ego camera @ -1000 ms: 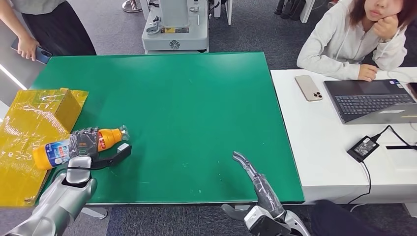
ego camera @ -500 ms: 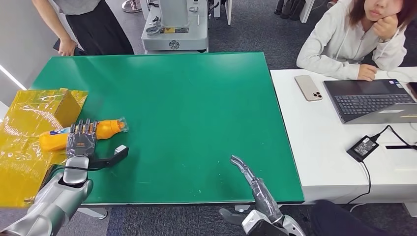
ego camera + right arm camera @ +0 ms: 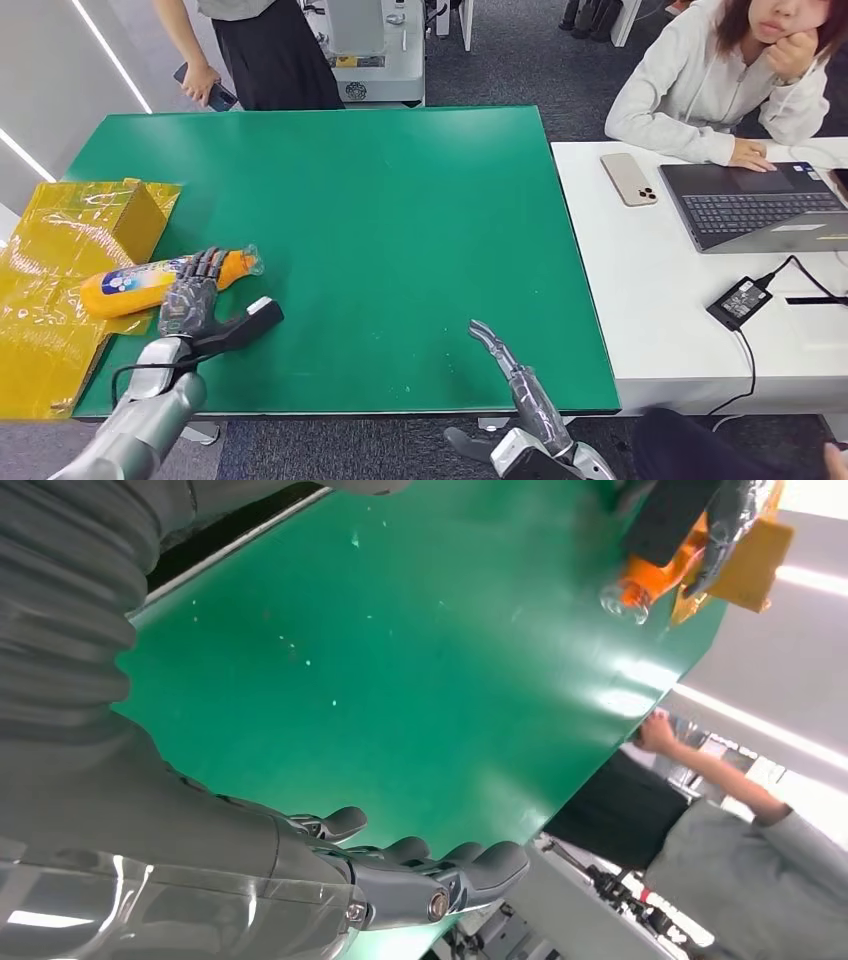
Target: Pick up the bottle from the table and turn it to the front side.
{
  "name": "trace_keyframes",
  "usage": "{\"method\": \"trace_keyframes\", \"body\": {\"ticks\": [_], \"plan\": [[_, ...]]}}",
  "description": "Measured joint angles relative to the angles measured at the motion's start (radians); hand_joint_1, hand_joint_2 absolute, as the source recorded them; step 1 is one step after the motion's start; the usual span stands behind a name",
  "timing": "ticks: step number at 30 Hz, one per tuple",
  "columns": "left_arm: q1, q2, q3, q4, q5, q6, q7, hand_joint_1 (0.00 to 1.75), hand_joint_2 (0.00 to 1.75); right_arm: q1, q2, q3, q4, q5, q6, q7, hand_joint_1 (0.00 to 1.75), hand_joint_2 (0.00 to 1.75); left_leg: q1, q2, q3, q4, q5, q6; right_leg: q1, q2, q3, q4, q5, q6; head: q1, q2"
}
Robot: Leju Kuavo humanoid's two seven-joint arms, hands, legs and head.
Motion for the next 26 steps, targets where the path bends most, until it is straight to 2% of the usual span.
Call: {"method": "trace_keyframes", "body": {"ticks": [2, 4, 6, 9, 12, 16, 21, 26], "plan": [[0.038, -0.039, 0.058, -0.043, 0.106, -0.030, -0.115, 0.00, 1.75, 0.001, 0.001, 0.000, 0.002, -0.012, -0.012, -0.011, 0.00, 1.75, -0.001, 0.001, 0.000, 0.000, 0.000, 0.000, -0.001, 0.001, 0.000, 0.000, 0.000, 0.000, 0.000, 0.000], [0.096, -0.084, 0.107, -0.129, 0.287, -0.112, -0.256, 0.00, 1.75, 0.001, 0.004, -0.002, 0.004, -0.037, -0.032, -0.030, 0.00, 1.75, -0.001, 0.002, 0.000, 0.000, -0.001, 0.001, -0.001, 0.002, 0.000, -0.001, 0.000, 0.000, -0.001, 0.000], [0.164, -0.132, 0.133, -0.243, 0.448, -0.195, -0.335, 0.00, 1.75, 0.001, 0.010, -0.006, 0.004, -0.061, -0.050, -0.045, 0.00, 1.75, -0.001, 0.001, 0.000, 0.000, -0.001, 0.001, -0.001, 0.001, 0.000, -0.001, 0.000, 0.001, 0.000, 0.000], [0.244, -0.181, 0.137, -0.384, 0.528, -0.227, -0.328, 0.00, 1.75, 0.001, 0.017, -0.009, 0.004, -0.074, -0.060, -0.052, 0.00, 1.75, -0.001, 0.001, -0.001, 0.000, -0.002, 0.001, -0.001, 0.002, -0.001, -0.002, 0.000, 0.001, 0.000, 0.000], [0.279, -0.198, 0.137, -0.464, 0.569, -0.235, -0.326, 0.00, 1.75, 0.001, 0.020, -0.010, 0.004, -0.078, -0.065, -0.053, 0.00, 1.75, 0.000, 0.001, -0.001, 0.000, -0.002, 0.001, -0.001, 0.001, -0.001, -0.002, 0.000, 0.001, 0.000, 0.000], [0.319, -0.224, 0.131, -0.558, 0.667, -0.304, -0.370, 0.00, 1.75, 0.002, 0.029, -0.016, 0.003, -0.101, -0.082, -0.059, 0.00, 1.75, 0.000, 0.001, -0.001, 0.000, -0.002, 0.000, -0.001, 0.000, -0.001, -0.001, 0.000, 0.001, -0.001, 0.000], [0.365, -0.273, 0.066, -0.704, 0.821, -0.391, -0.371, 0.00, 1.75, 0.018, 0.045, -0.042, -0.026, -0.134, -0.134, -0.057, 0.00, 1.75, 0.000, 0.000, -0.001, 0.000, -0.002, 0.000, -0.001, 0.000, 0.000, -0.002, 0.000, 0.001, 0.000, 0.000], [0.393, -0.291, 0.006, -0.802, 0.922, -0.426, -0.371, 0.00, 1.75, 0.048, 0.049, -0.083, -0.074, -0.160, -0.166, -0.059, 0.00, 1.75, 0.000, 0.000, -0.001, 0.000, -0.002, 0.001, -0.001, 0.001, 0.000, -0.002, 0.000, 0.001, 0.000, 0.000]]}}
